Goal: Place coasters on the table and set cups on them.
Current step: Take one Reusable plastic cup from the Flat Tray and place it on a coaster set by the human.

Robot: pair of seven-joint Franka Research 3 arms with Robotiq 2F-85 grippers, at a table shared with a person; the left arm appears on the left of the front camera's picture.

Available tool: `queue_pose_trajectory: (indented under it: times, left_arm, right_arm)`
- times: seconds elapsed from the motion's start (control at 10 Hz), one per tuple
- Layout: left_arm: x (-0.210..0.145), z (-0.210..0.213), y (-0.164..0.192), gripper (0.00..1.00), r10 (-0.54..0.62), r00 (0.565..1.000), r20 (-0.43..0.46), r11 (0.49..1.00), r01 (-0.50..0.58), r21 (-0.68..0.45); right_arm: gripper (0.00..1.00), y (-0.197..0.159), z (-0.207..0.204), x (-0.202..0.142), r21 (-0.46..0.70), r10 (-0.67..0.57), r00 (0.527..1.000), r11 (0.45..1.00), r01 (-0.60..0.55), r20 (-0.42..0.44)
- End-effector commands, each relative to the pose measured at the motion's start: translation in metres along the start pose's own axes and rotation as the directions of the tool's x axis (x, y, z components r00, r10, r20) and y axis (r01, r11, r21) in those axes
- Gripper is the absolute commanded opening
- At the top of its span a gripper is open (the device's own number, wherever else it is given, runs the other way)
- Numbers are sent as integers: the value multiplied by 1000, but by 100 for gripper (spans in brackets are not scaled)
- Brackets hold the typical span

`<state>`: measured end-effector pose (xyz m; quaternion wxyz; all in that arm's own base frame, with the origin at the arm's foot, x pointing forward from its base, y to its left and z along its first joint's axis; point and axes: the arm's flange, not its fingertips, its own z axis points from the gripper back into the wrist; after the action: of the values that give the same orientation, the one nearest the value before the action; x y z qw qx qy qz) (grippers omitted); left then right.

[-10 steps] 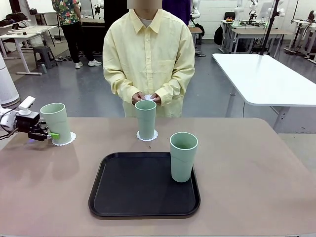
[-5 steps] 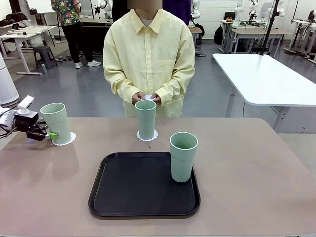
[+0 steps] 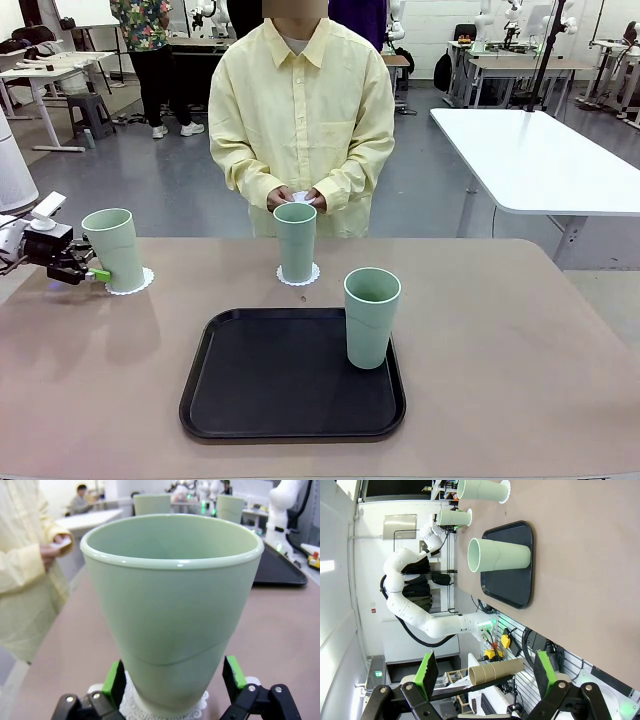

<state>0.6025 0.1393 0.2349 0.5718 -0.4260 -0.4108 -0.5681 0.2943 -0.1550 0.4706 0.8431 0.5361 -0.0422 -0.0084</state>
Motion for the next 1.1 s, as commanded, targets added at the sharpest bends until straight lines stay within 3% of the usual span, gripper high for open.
queue_pose_trajectory:
  times: [0.0, 0.4, 0.7, 0.9, 1.0]
  left_arm:
    - [8, 13, 2, 100, 8, 1000, -12, 1000, -8, -2]
    - [9, 37, 4, 100, 10, 1000, -27, 1000, -9, 28]
    - [21, 64, -3, 100, -9, 995, -98, 997, 17, 81]
    - [67, 70, -36, 100, -16, 950, -310, 988, 63, 142]
    - [100, 72, -59, 100, 53, 901, -430, 970, 57, 238]
  right_arm:
    - [100, 0, 0, 0, 11, 8, 1000, 1000, -8, 0]
    - [100, 0, 0, 0, 11, 8, 1000, 1000, -8, 0]
    - [100, 0, 0, 0, 11, 8, 1000, 1000, -8, 0]
    - [100, 0, 0, 0, 11, 8, 1000, 1000, -8, 0]
    - [100, 0, 0, 0, 11, 8, 1000, 1000, -8, 0]
